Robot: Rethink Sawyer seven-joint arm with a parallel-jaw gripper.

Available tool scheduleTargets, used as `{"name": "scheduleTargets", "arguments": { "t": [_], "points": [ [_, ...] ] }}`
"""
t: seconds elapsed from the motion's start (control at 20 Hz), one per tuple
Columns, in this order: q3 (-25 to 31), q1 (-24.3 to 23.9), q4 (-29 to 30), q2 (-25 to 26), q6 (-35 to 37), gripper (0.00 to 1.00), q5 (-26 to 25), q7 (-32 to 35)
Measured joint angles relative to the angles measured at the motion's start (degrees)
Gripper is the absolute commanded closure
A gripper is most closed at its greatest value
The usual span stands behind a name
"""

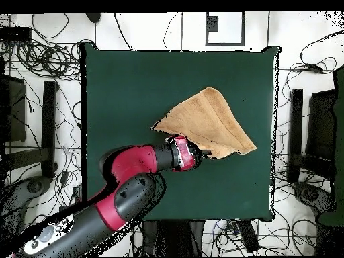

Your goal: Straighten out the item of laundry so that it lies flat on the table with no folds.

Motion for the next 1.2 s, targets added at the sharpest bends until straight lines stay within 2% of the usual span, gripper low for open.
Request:
{"name": "scheduleTargets", "arguments": {
  "t": [0.6, 0.85, 1.1, 1.2],
  "points": [
    [2.31, 1.67, 2.13, -0.7, -2.96, 1.0, 1.61, 0.0],
    [7.21, 2.95, 4.17, -5.67, -3.78, 1.0, 1.57, 0.0],
    [13.45, 1.94, 6.02, -13.35, -5.16, 1.0, 0.86, 0.0],
    [14.53, 1.42, 6.24, -14.72, -5.6, 1.0, 0.37, 0.0]
  ]
}}
